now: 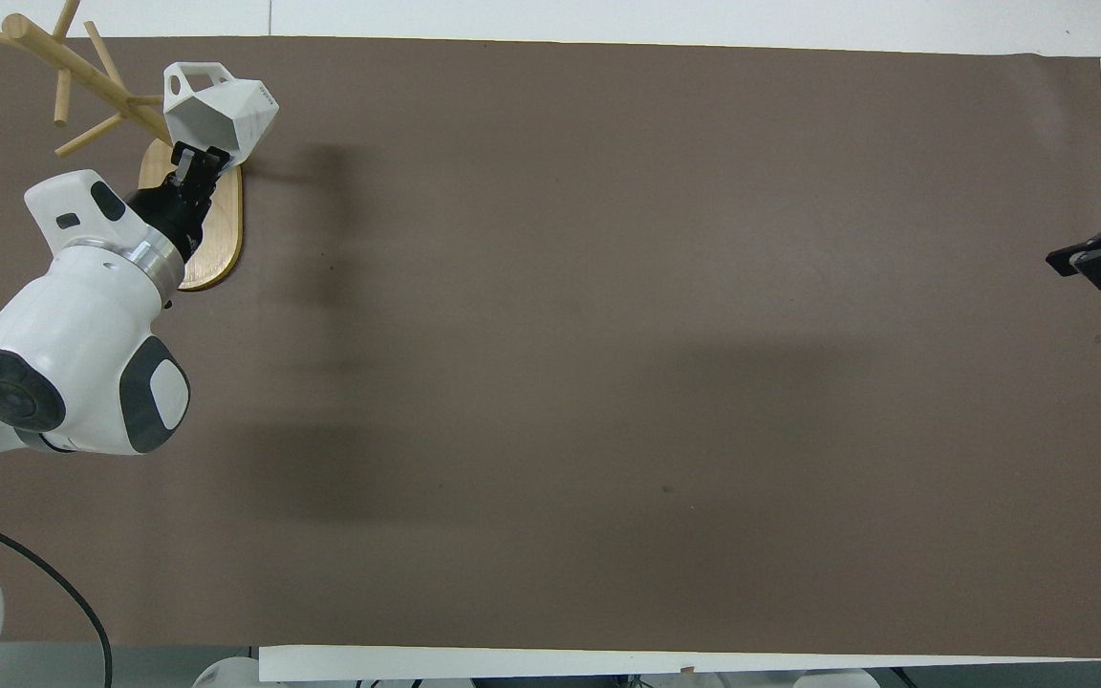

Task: Hang cup on rack
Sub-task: 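Hang the cup on the mug tree peg and release the left gripper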

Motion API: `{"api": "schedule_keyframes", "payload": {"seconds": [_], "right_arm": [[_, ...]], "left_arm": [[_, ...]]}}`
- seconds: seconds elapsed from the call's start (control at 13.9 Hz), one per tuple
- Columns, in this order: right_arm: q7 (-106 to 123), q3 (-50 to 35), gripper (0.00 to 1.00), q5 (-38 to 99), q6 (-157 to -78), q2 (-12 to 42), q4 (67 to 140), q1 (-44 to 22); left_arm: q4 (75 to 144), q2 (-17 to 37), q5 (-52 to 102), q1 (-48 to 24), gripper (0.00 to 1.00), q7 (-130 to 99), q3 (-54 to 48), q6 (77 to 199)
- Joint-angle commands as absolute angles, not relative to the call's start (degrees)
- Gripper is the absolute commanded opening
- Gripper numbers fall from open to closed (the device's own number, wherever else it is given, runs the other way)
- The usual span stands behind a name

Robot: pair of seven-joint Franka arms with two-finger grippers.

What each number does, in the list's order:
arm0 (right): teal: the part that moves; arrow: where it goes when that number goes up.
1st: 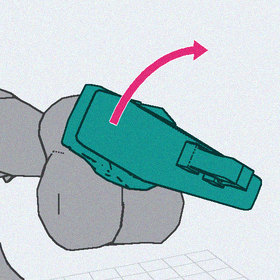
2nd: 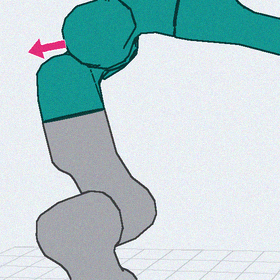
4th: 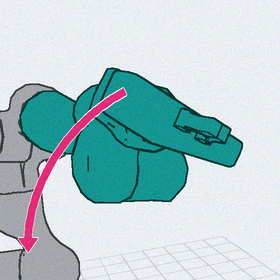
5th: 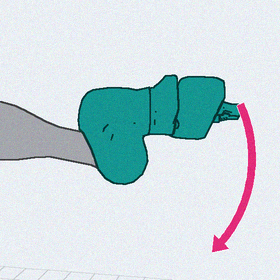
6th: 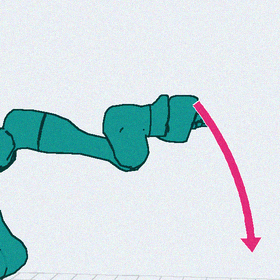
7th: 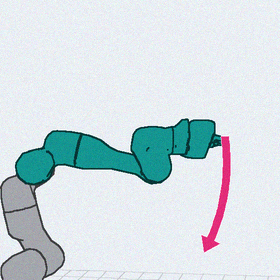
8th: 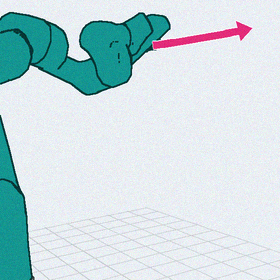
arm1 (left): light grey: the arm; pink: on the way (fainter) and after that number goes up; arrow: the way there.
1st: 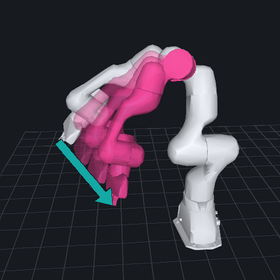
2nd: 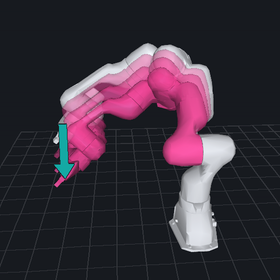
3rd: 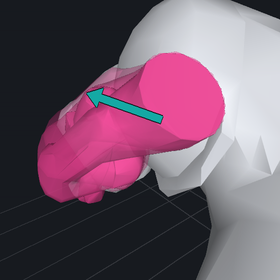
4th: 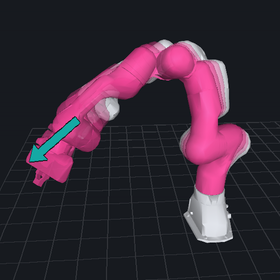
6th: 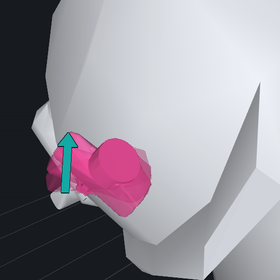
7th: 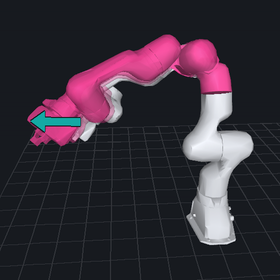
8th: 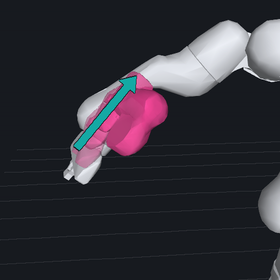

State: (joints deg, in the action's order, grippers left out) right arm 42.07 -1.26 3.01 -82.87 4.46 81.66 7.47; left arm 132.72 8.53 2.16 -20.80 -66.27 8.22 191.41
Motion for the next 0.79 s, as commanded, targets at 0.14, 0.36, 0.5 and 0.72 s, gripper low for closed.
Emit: {"api": "schedule_keyframes", "payload": {"seconds": [0.14, 0.36, 0.5, 0.72], "right_arm": [[17.3, -1.1, 0.99, -0.4, -73.2, 5.3, 79.3, 7.8], [13.3, 0.0, 0.99, -1.0, -73.0, 2.3, 80.0, 7.0], [7.9, 2.5, 0.99, -2.0, -73.0, 0.2, 81.9, 2.4], [4.2, 2.8, 0.99, -1.6, -73.1, -0.9, 83.1, 1.0]], "left_arm": [[133.6, 9.6, 2.5, -18.7, 0.0, -65.9, 7.4, 192.1], [133.5, 9.8, 2.3, -16.3, 0.0, -66.0, 7.4, 191.4], [132.9, 9.8, 2.5, -16.4, 0.15, -66.1, 7.6, 188.6], [132.4, 9.5, 2.7, -16.1, 0.44, -66.0, 7.6, 186.4]]}}
